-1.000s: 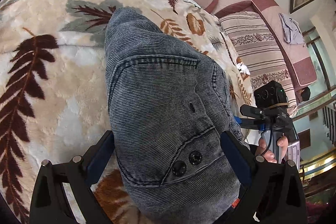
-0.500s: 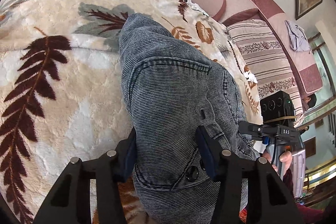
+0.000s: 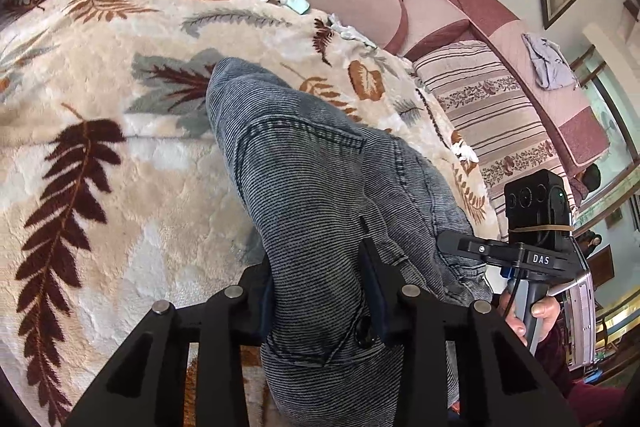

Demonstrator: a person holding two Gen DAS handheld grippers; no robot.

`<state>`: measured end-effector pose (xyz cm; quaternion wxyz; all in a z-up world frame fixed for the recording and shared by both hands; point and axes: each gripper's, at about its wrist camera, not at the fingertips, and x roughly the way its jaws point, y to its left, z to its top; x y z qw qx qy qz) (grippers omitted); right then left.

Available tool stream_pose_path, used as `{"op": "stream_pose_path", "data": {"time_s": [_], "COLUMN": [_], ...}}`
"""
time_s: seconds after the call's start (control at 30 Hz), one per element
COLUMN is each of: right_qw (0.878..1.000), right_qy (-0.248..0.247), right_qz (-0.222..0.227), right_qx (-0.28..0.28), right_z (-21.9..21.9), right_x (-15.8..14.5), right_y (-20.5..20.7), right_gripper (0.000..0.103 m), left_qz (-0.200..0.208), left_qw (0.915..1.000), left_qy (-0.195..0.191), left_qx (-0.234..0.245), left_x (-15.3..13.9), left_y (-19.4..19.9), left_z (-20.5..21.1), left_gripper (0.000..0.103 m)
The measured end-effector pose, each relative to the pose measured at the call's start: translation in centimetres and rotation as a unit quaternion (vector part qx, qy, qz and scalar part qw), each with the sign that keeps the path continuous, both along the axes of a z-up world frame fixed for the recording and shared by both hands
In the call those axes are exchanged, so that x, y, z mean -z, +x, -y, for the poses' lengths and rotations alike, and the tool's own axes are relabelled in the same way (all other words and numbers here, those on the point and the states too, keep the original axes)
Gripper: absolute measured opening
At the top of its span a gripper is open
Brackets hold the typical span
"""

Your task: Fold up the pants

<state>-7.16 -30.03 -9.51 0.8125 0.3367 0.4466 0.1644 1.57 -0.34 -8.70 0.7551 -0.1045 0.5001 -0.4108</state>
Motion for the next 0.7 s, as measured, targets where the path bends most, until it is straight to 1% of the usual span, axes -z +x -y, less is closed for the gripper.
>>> {"op": "stream_pose_path", "data": {"time_s": [0.17,0.3,0.43,0.57,0.7], "right_qw": [1.0,1.0,1.0,0.999,0.999], "right_qy": [-0.004,-0.008,0.0,0.01,0.01], "right_qz": [0.01,0.007,0.023,0.038,0.045], "right_qx": [-0.005,-0.009,-0.009,-0.007,-0.003], "right_z": [-0.1,-0.7,-1.2,-1.4,-1.9], "right_x": [-1.5,-2.3,-3.2,-3.8,-4.0], "right_y": [0.6,2.8,5.7,8.7,11.6], "right_gripper": [0.046,0.043,0.041,0.041,0.041], "left_qz": [0.005,0.015,0.018,0.016,0.011], "left_qw": [0.9999,0.9992,0.9978,0.9958,0.9938], "left_qy": [0.007,0.016,0.012,0.004,0.002], "left_qx": [-0.014,-0.033,-0.062,-0.09,-0.111], "left_x": [-2.0,-3.5,-4.7,-5.1,-4.4], "left_y": [1.1,2.8,5.3,8.4,11.0], "left_z": [0.7,0.9,0.4,0.0,-0.3], "left_gripper": [0.038,0.038,0.038,0.038,0.038]}}
